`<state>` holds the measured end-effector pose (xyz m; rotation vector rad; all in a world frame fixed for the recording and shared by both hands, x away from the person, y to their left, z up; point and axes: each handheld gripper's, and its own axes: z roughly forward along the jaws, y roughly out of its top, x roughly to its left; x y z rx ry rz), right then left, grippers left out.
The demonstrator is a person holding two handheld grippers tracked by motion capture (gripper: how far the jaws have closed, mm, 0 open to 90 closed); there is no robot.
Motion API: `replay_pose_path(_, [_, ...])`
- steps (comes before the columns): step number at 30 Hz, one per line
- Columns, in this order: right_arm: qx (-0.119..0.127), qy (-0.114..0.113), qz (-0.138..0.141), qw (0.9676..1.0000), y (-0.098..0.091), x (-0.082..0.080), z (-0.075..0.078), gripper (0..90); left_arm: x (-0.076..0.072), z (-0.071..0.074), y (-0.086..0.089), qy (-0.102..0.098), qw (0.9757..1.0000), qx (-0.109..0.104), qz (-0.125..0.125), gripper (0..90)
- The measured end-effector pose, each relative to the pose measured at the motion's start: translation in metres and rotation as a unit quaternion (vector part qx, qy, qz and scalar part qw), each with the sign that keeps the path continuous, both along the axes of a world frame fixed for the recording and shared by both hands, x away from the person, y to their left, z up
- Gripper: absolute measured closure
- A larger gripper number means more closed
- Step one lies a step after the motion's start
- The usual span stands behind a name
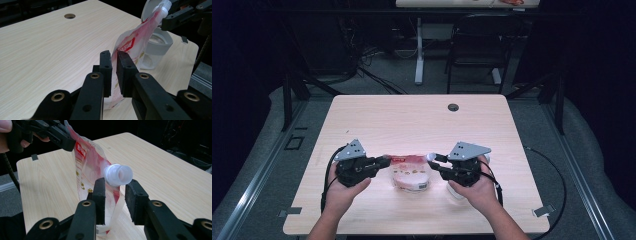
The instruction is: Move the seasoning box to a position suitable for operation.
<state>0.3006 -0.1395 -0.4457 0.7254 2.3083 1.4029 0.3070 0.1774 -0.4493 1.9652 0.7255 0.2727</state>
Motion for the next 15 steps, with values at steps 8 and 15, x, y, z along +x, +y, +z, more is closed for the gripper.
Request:
replay_pose_path(8, [0.003, 0.002, -0.005, 1.0, -0.007, -0.0041, 0.0001, 70.8, -0.0002, -0.0001, -0.0052, -0.001, 0.9999, -0.006, -0.009, 83.0])
replay_pose_path(15, [0.004, 0.009, -0.005, 0.9999, -0.0102, -0.0054, -0.0005, 70.8, 0.0002, -0.0016, -0.0078, 0.001, 0.9999, -0.007, -0.014, 82.7])
